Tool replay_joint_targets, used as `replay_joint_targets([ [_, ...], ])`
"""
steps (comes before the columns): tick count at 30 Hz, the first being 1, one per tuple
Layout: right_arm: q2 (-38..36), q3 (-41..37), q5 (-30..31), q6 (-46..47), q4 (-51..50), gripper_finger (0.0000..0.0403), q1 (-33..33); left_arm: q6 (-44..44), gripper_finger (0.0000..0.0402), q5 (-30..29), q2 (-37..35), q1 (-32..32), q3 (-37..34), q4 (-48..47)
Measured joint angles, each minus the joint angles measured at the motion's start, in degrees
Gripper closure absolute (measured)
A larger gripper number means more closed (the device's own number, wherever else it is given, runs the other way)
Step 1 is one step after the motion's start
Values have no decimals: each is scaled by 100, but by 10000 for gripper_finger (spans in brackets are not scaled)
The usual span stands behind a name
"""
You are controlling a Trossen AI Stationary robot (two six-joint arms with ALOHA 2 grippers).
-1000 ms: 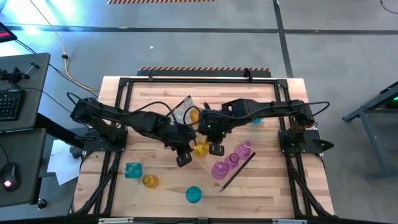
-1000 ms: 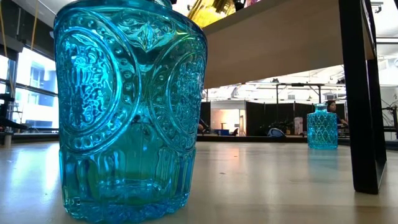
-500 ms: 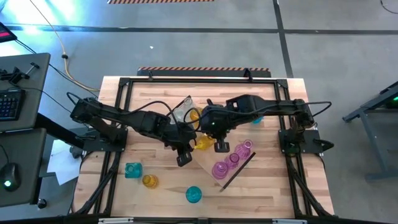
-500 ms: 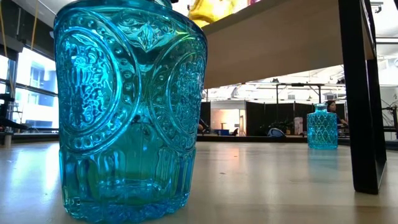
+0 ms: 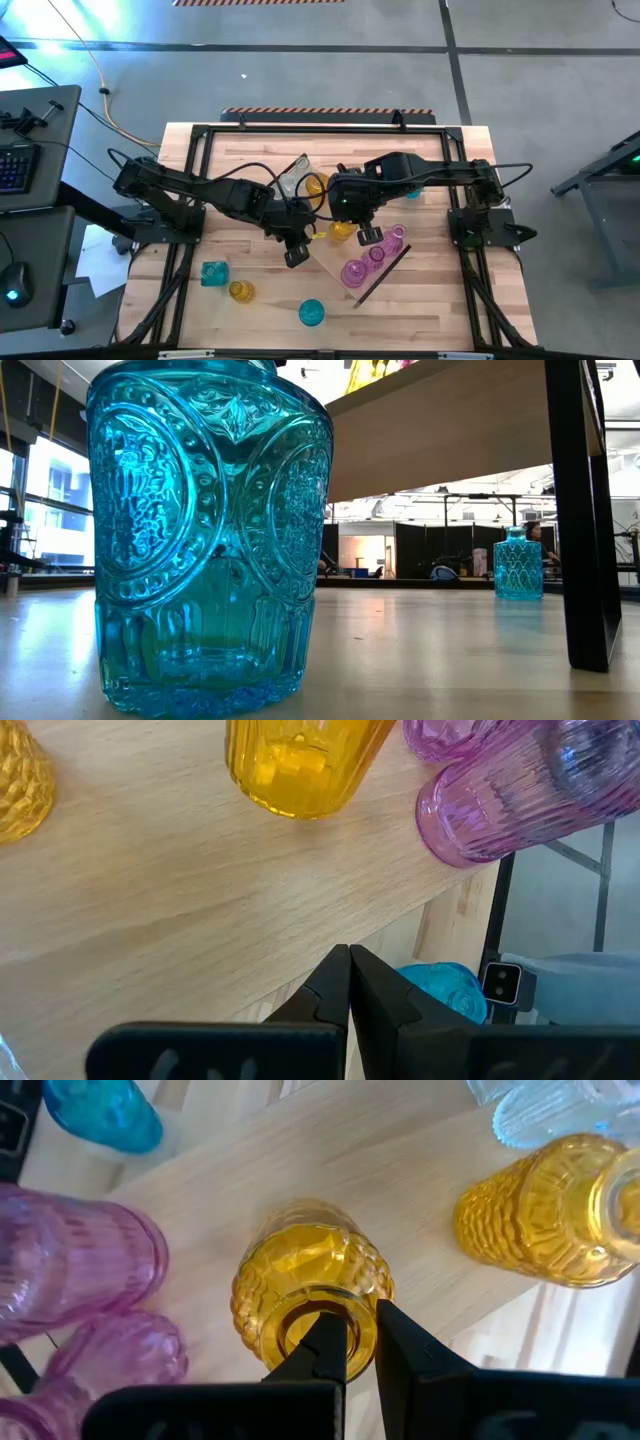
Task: Sort vases onto shelf
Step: Put the top yellow flower vase on the shelf aligned with the other yellow flower vase
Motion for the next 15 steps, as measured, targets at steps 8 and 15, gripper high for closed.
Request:
replay_joint_targets([
  [8, 25, 0, 83, -834, -35, 400, 66, -62, 401, 2, 0, -2, 1, 99],
  [15, 261, 7, 107, -1181, -44, 400, 79, -146, 401, 2, 0, -2, -2, 178],
])
